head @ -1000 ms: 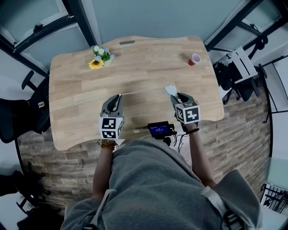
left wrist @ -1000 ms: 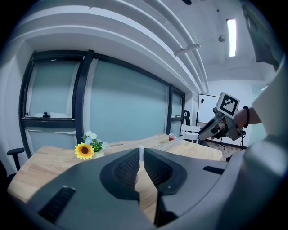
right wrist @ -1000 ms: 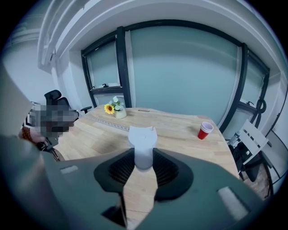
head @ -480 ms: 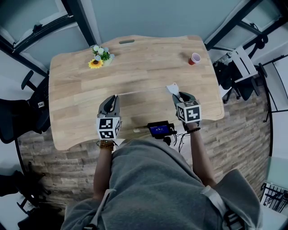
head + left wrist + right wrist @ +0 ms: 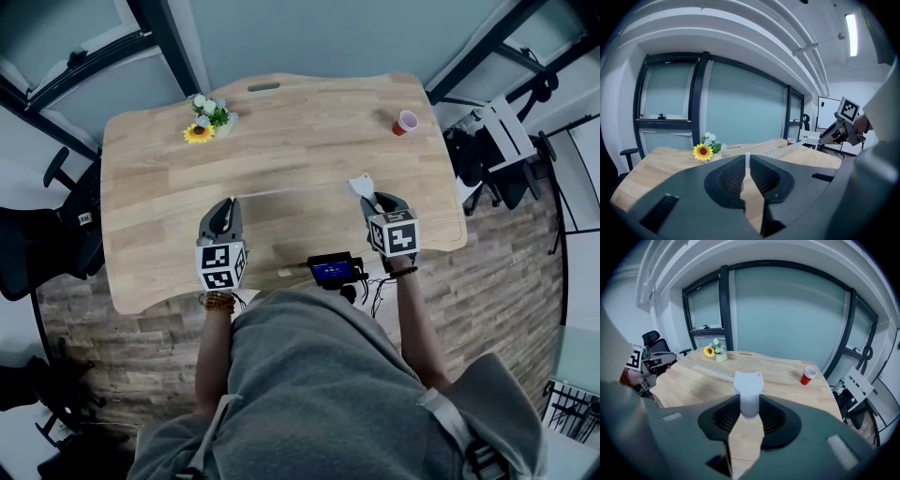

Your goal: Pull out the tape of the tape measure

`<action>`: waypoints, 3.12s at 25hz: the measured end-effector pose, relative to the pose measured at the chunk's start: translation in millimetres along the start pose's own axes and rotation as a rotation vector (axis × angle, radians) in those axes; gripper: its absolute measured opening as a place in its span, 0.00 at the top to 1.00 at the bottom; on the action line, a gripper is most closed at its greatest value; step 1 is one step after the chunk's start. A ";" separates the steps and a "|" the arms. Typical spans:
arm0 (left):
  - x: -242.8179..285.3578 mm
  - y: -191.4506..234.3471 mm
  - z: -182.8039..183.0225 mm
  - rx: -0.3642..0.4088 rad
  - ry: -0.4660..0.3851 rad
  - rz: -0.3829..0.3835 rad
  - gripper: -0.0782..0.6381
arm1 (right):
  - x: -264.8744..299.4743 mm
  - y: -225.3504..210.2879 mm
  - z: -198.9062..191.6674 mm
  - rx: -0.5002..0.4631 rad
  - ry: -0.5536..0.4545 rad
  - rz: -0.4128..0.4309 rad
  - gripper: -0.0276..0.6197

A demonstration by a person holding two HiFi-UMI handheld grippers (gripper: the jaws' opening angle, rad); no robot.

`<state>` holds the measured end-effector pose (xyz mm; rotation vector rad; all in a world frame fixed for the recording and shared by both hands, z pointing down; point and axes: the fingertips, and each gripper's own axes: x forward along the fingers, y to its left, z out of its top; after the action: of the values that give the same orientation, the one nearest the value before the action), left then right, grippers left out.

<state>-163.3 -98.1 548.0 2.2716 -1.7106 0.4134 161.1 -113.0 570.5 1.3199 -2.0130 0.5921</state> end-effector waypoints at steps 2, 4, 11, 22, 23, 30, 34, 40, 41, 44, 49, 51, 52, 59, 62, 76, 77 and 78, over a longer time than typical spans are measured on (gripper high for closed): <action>-0.4 2.7 -1.6 -0.006 0.002 0.007 0.84 | -1.1 -2.2 -0.3 0.004 0.001 -0.003 0.75; 0.0 2.7 -4.1 -0.009 0.007 0.007 0.84 | -1.2 -3.2 -0.9 0.006 0.005 -0.007 0.75; 0.7 6.4 -5.7 -0.016 0.010 0.017 0.84 | -0.1 -0.7 -1.9 0.006 0.014 -0.010 0.75; 0.5 13.0 -10.8 -0.033 0.023 0.036 0.84 | 1.4 7.4 0.2 -0.017 0.010 -0.003 0.75; 0.8 13.3 -11.3 -0.034 0.026 0.037 0.84 | 1.4 7.7 -0.2 -0.018 0.015 -0.005 0.75; 1.6 5.4 -14.5 -0.031 0.038 0.021 0.84 | 3.9 21.5 3.3 -0.036 0.009 0.025 0.75; 1.2 5.0 -15.8 -0.034 0.039 0.020 0.84 | 5.5 27.9 5.4 -0.042 0.015 0.028 0.75; -0.1 6.6 -16.3 -0.038 0.034 0.024 0.84 | 5.6 28.7 6.6 -0.045 0.011 0.032 0.75; -0.1 6.8 -16.1 -0.038 0.031 0.024 0.84 | 6.1 29.0 7.3 -0.046 0.008 0.034 0.75; -0.7 6.5 -14.2 -0.041 0.018 0.029 0.84 | 6.3 30.0 9.5 -0.043 -0.007 0.050 0.75; 4.2 7.8 0.0 -0.041 -0.015 0.024 0.84 | 3.3 24.8 19.9 -0.022 -0.024 0.047 0.75; 6.3 8.0 9.4 -0.033 -0.043 0.017 0.84 | 3.1 22.3 28.7 -0.025 -0.048 0.043 0.75; 6.9 7.5 14.5 -0.029 -0.062 0.011 0.84 | 2.6 21.1 34.0 -0.025 -0.068 0.040 0.75; 15.8 12.1 40.0 -0.005 -0.145 0.020 0.84 | 3.8 14.8 61.9 -0.047 -0.163 0.006 0.75; 27.5 21.0 43.3 -0.027 -0.146 0.071 0.84 | 13.6 14.4 69.1 -0.067 -0.168 0.015 0.75; 62.1 22.3 -11.7 -0.051 0.002 0.120 0.84 | 58.6 7.4 44.3 -0.060 -0.169 0.035 0.76; 65.1 20.6 -18.6 -0.054 0.017 0.117 0.84 | 62.4 6.2 39.6 -0.060 -0.163 0.038 0.76; 68.6 19.0 -24.9 -0.056 0.030 0.113 0.84 | 66.7 4.7 34.8 -0.059 -0.155 0.039 0.76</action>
<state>-165.1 -154.6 597.9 2.1260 -1.8172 0.4154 128.5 -176.4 595.0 1.3290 -2.1686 0.4567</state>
